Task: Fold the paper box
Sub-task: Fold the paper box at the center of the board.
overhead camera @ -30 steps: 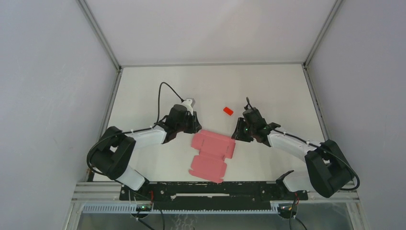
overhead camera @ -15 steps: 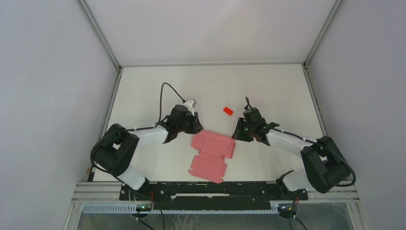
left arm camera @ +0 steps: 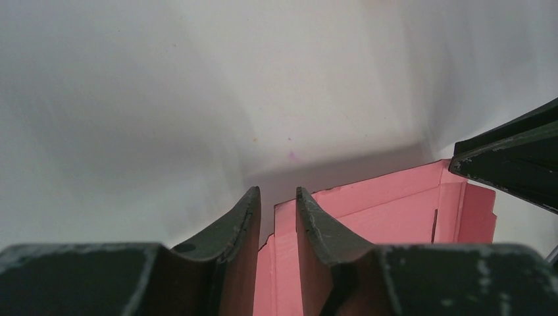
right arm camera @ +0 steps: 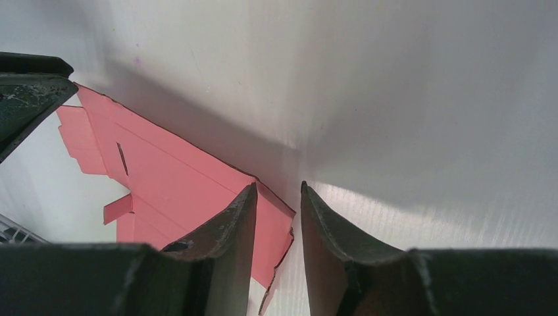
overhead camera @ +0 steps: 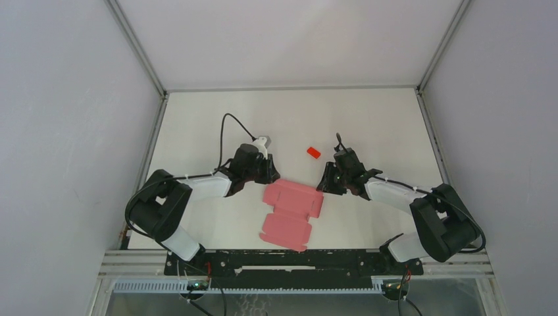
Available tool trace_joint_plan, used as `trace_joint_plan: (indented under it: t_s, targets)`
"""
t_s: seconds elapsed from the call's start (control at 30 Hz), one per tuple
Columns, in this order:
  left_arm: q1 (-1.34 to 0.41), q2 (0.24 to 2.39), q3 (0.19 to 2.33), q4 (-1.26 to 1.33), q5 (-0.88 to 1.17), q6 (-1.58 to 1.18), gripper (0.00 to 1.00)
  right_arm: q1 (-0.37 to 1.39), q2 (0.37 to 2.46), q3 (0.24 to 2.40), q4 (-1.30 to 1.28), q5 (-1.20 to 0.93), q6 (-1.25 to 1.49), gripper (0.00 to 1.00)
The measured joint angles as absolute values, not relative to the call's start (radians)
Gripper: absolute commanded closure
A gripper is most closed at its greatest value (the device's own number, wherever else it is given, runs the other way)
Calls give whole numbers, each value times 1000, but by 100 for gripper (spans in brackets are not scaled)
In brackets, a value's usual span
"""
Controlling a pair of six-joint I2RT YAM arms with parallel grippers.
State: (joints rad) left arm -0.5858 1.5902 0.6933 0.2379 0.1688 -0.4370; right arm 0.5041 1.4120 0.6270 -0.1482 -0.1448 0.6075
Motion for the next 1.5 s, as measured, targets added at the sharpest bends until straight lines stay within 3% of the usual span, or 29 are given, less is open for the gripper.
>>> trace_joint_plan:
  t_s: [0.77,1.5]
  targets:
    - [-586,1598,632,290,206,-462,71,504,1427,627,-122,-168,608,78]
    - [-586,1582,630,260,194,-461,71,542,1475,761,-252,-109,592,81]
